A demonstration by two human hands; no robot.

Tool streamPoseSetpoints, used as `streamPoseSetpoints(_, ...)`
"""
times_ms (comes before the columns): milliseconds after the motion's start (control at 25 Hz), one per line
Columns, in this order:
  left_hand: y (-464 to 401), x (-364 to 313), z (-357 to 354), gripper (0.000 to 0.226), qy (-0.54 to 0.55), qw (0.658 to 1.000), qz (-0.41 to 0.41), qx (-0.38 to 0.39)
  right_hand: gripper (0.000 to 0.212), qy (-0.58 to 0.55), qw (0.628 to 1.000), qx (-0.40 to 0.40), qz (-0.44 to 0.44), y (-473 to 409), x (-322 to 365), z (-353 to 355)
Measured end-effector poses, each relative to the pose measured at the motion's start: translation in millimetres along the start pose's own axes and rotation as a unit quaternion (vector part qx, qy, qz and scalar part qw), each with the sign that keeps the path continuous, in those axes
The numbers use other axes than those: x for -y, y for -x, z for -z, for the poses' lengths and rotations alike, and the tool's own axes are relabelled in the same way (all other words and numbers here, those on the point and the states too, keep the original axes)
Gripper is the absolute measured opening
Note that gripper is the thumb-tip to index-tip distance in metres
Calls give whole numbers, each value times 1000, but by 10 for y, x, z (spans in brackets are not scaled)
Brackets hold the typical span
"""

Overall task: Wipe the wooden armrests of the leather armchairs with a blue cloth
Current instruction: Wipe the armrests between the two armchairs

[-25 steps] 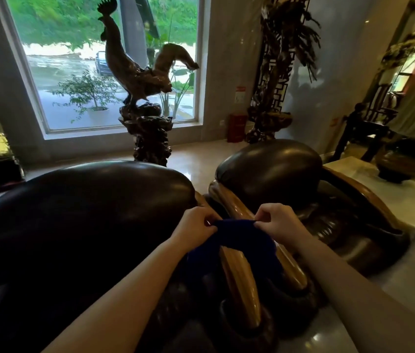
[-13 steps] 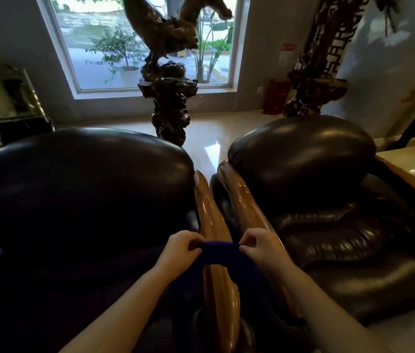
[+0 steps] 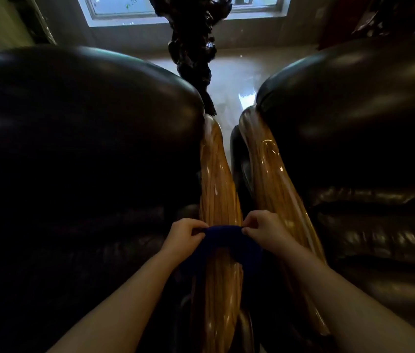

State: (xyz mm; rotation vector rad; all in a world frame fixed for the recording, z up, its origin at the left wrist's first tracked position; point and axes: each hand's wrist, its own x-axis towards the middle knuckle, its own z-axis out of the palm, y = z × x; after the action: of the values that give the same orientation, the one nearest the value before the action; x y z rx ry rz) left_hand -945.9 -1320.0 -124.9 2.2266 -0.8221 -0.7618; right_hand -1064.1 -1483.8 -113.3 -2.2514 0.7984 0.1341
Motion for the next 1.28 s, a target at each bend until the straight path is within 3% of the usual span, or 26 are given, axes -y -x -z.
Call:
streamPoseSetpoints(160, -600, 200, -142, 25, -11, 1000, 11, 12, 16, 8, 1000, 15, -19, -632, -273, -162)
streamPoseSetpoints(400, -1077, 310, -223, 23, 1, 996, -45, -82, 8, 6, 998, -61, 7, -1284, -367, -223)
streamPoseSetpoints(520, -1111, 430, -356, 43, -30, 980, -56, -187, 16, 15, 980, -199, 28, -1250, -405, -467)
streamPoseSetpoints(600, -1038, 496, -503, 56, -83, 963, -52, -251, 39, 50, 951, -303, 40, -1141, -409, -707)
streamPoseSetpoints(640, -989, 511, -603, 58, -106, 960, -53, -253, 50, 55, 948, -311, 32, -1097, -391, -814)
streamPoseSetpoints(880, -1249, 597, -949, 60, -139, 963, 29, -229, 74, 136, 958, -251, -35, -1299, -352, -1174)
streamPoseSetpoints(1280, -2042, 474, -699, 61, -172, 967, 11, -186, 78, 101, 966, -230, -68, -1943, -171, -906)
